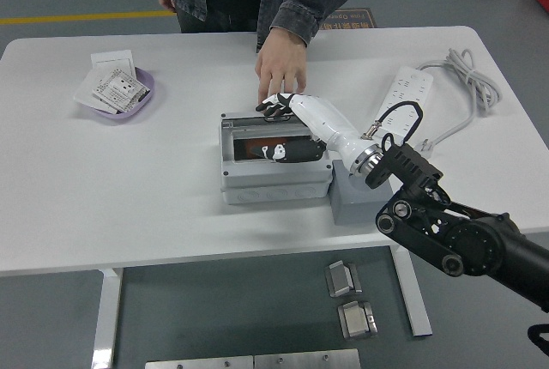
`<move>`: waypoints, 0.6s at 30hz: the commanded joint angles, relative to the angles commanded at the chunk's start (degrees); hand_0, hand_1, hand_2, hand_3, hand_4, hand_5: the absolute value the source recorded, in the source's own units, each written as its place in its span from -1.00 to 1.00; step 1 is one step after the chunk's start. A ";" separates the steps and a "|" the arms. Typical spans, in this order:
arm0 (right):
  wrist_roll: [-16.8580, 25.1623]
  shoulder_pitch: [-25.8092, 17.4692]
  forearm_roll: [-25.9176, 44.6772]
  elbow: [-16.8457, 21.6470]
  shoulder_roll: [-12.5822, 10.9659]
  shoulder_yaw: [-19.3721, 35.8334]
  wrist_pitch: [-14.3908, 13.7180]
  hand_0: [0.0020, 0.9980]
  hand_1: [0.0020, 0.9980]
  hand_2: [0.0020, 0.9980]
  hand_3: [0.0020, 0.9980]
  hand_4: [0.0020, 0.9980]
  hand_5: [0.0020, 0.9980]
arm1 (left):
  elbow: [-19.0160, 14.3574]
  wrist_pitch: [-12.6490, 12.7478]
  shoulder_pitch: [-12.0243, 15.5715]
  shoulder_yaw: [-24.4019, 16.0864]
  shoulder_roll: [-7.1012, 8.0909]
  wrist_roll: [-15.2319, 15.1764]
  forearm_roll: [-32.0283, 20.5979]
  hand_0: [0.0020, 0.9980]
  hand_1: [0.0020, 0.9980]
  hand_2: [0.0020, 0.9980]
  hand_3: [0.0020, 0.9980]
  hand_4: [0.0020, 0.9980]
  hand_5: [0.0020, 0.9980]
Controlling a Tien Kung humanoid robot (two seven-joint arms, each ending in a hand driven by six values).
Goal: Pick up the cylinder from the cube,place it in the box,flap close box
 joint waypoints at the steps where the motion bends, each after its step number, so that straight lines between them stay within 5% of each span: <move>1: -0.06 -0.40 -0.05 0.56 -0.24 -0.02 -0.06 0.40 0.22 0.35 0.49 0.85 0.08 | 0.00 0.00 0.03 -0.06 -0.01 0.03 0.04 0.40 0.50 0.41 0.47 0.43 -0.42; 18: -0.08 -4.23 0.74 2.65 -0.85 0.92 -0.27 0.39 0.22 0.36 0.49 0.84 0.09 | 0.00 0.08 0.24 -0.31 -0.17 0.17 0.11 0.40 0.50 0.41 0.47 0.43 -0.42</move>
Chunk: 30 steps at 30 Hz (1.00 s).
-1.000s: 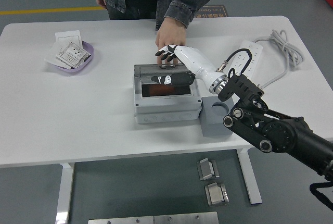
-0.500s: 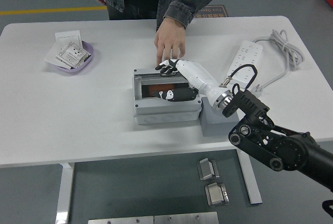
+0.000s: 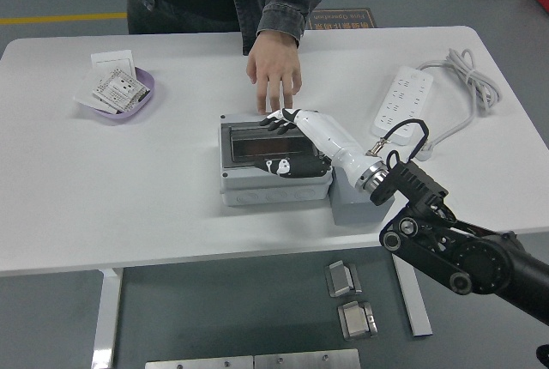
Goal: Pick up the cylinder from the cube,place it in the box,flap close box
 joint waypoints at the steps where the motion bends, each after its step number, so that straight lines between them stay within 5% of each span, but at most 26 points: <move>1: 0.04 -0.31 0.06 0.12 0.00 0.02 -0.04 0.39 0.22 0.36 0.49 0.84 0.09 | 0.00 0.01 0.00 -0.02 -0.01 0.02 0.00 0.40 0.50 0.41 0.47 0.43 -0.42; 13: -0.15 -3.57 -2.20 1.20 -0.77 6.45 0.35 0.39 0.22 0.36 0.50 0.84 0.09 | 0.00 0.02 0.10 -0.72 0.04 0.43 0.72 0.40 0.50 0.41 0.47 0.43 -0.42; 21: 0.67 -11.32 -4.04 5.83 -1.66 16.67 0.37 0.39 0.22 0.36 0.49 0.83 0.09 | 0.00 0.01 0.85 -1.06 -0.01 0.85 0.81 0.40 0.50 0.41 0.47 0.43 -0.42; 30: 3.68 -19.23 -0.37 10.42 0.44 28.66 0.38 0.38 0.20 0.35 0.49 0.83 0.12 | 0.00 -0.04 1.25 -0.95 -0.28 0.82 0.56 0.40 0.50 0.41 0.47 0.43 -0.42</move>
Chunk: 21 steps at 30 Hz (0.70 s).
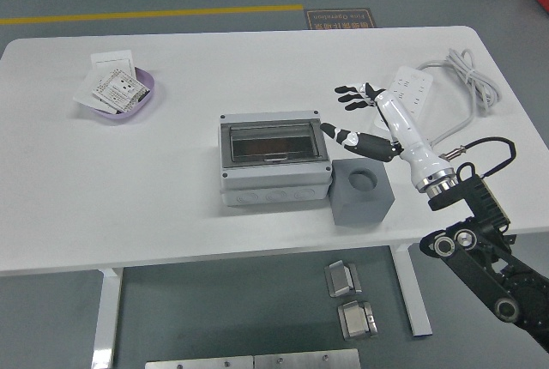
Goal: Pick up the cylinder from the cube,place it in the box,flap close box
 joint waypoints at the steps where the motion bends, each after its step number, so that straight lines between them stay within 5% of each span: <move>1: 0.47 -0.47 0.92 0.18 0.27 1.14 0.06 0.38 0.20 0.35 0.49 0.83 0.12 | 0.00 -0.01 0.03 0.01 -0.02 0.00 -0.01 0.40 0.50 0.41 0.47 0.43 -0.42; 11: 7.40 -3.79 14.89 0.10 3.14 8.62 1.43 0.38 0.20 0.35 0.48 0.83 0.11 | 0.00 -0.28 0.12 -0.04 -0.05 -0.09 -0.05 0.40 0.50 0.41 0.47 0.43 -0.42; 21: 9.04 -5.61 24.30 0.91 4.60 11.78 2.36 0.32 0.17 0.31 0.44 0.86 0.13 | 0.00 -0.99 0.72 -0.56 -0.07 0.59 0.06 0.39 0.49 0.41 0.47 0.43 -0.42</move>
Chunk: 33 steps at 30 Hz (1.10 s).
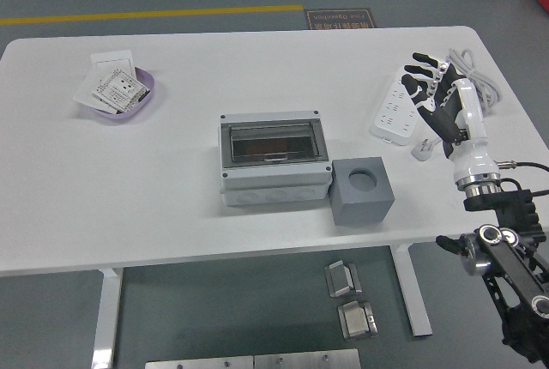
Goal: Pick up the cylinder from the cube,place it in the box,flap close box
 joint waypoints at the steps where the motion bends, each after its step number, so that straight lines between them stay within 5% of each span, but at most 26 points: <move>1: 0.03 0.00 0.13 0.01 0.07 0.10 0.02 0.32 0.17 0.31 0.44 0.86 0.13 | 0.00 -0.05 0.03 -0.10 0.02 0.06 0.04 0.39 0.49 0.41 0.47 0.43 -0.42; 33: 0.35 -5.08 -0.35 -0.44 1.17 4.72 0.09 0.30 0.16 0.29 0.42 0.92 0.19 | 0.00 -0.99 -1.31 1.23 1.07 -0.34 -2.46 0.37 0.42 0.36 0.45 0.43 -0.38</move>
